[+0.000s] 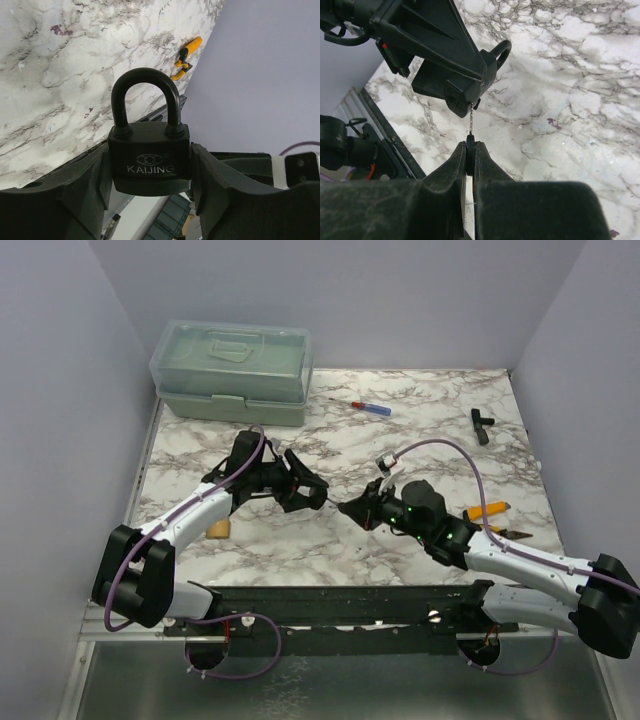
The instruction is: Unlock with the key
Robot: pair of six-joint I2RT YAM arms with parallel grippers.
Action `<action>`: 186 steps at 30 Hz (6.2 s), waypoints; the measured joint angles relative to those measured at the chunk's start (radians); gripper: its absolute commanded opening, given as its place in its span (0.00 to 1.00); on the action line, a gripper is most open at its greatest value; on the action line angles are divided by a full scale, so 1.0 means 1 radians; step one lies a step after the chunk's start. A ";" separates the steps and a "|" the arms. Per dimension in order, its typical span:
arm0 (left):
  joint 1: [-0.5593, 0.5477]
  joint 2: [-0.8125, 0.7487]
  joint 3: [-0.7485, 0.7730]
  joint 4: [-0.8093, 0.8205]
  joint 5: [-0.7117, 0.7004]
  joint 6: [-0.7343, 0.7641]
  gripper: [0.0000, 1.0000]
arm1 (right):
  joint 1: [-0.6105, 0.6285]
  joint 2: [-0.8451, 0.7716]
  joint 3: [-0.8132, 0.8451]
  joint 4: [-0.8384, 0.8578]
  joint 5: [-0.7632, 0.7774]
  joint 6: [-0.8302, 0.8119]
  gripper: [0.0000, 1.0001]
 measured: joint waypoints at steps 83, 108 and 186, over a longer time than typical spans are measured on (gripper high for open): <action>0.021 0.265 0.112 -0.475 -0.476 0.126 0.00 | 0.349 -0.055 -0.080 0.080 0.278 -0.774 0.00; -0.018 0.314 0.174 -0.514 -0.523 0.117 0.87 | 0.349 -0.123 -0.171 0.138 0.278 -0.694 0.00; -0.022 -0.424 -0.065 -0.173 -0.400 0.024 0.00 | 0.209 0.019 -0.051 0.388 0.130 -0.216 0.84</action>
